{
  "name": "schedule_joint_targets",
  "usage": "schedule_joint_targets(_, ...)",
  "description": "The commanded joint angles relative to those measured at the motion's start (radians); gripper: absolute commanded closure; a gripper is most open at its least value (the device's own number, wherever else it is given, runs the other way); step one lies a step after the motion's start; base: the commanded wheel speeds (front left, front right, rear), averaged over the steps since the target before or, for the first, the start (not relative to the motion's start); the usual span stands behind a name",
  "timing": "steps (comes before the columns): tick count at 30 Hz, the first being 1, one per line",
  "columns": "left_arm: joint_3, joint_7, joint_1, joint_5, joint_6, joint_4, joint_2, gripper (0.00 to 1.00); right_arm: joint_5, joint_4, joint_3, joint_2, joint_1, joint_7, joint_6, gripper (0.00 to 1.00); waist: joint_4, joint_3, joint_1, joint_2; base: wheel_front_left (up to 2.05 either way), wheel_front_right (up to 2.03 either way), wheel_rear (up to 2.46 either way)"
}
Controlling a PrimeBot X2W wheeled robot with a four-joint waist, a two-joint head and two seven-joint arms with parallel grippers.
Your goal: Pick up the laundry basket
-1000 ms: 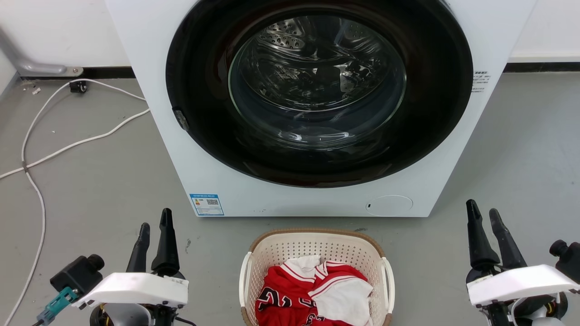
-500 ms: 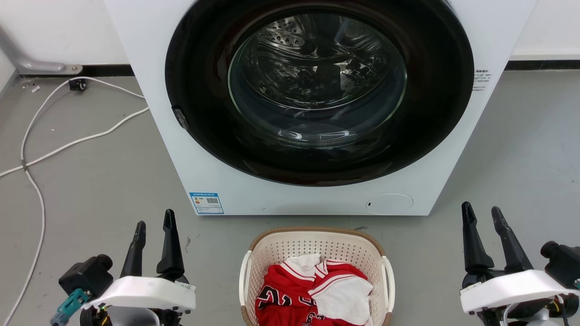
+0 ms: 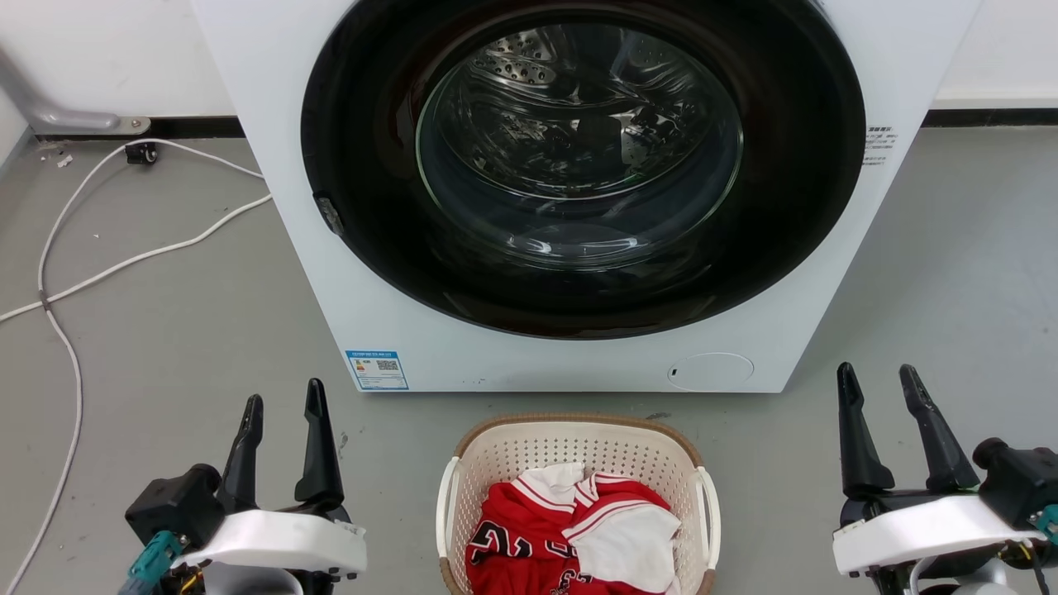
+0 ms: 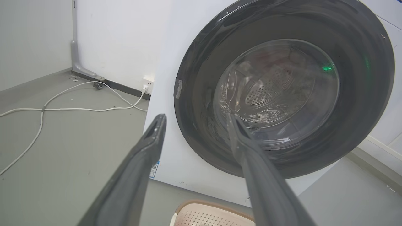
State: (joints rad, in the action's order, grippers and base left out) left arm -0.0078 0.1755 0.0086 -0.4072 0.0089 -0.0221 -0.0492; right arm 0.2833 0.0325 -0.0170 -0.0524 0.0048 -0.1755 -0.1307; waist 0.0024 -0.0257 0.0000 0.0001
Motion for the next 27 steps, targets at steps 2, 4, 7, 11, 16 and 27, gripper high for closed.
schedule_joint_targets(2, -0.004, 0.013, 0.004, 0.040, 0.005, 0.016, -0.002, 0.00, -0.040, -0.018, 0.003, 0.001, 0.008, -0.012, 0.000, 0.00, 0.000, 0.001, 0.0001, -0.0001, 0.00, 0.00, 0.00)
schedule_joint_targets(4, -0.005, 0.017, 0.007, 0.060, 0.007, 0.018, -0.002, 0.00, -0.059, -0.020, 0.002, 0.001, 0.010, -0.016, 0.000, 0.00, 0.001, 0.001, 0.0001, -0.0001, 0.00, 0.00, 0.00)
schedule_joint_targets(7, -0.004, 0.024, 0.012, 0.090, 0.008, 0.020, -0.002, 0.00, -0.085, -0.024, 0.002, 0.002, 0.014, -0.022, 0.000, 0.00, 0.002, 0.001, 0.0001, -0.0001, 0.00, 0.00, 0.00)
schedule_joint_targets(11, -0.005, 0.033, 0.016, 0.127, 0.010, 0.024, -0.002, 0.00, -0.122, -0.027, 0.002, 0.002, 0.015, -0.032, 0.000, 0.00, 0.003, 0.001, 0.0000, -0.0001, 0.00, 0.00, 0.00)
schedule_joint_targets(16, -0.007, 0.042, 0.023, 0.170, 0.017, 0.031, -0.002, 0.00, -0.163, -0.031, 0.003, 0.002, 0.021, -0.041, 0.000, 0.00, 0.003, 0.002, 0.0000, -0.0001, 0.00, 0.00, 0.00)
schedule_joint_targets(27, -0.009, 0.063, 0.040, 0.258, 0.024, 0.037, -0.002, 0.00, -0.248, -0.033, -0.002, 0.003, 0.036, -0.064, 0.000, 0.00, 0.005, 0.000, 0.0000, -0.0001, 0.00, 0.00, 0.00)
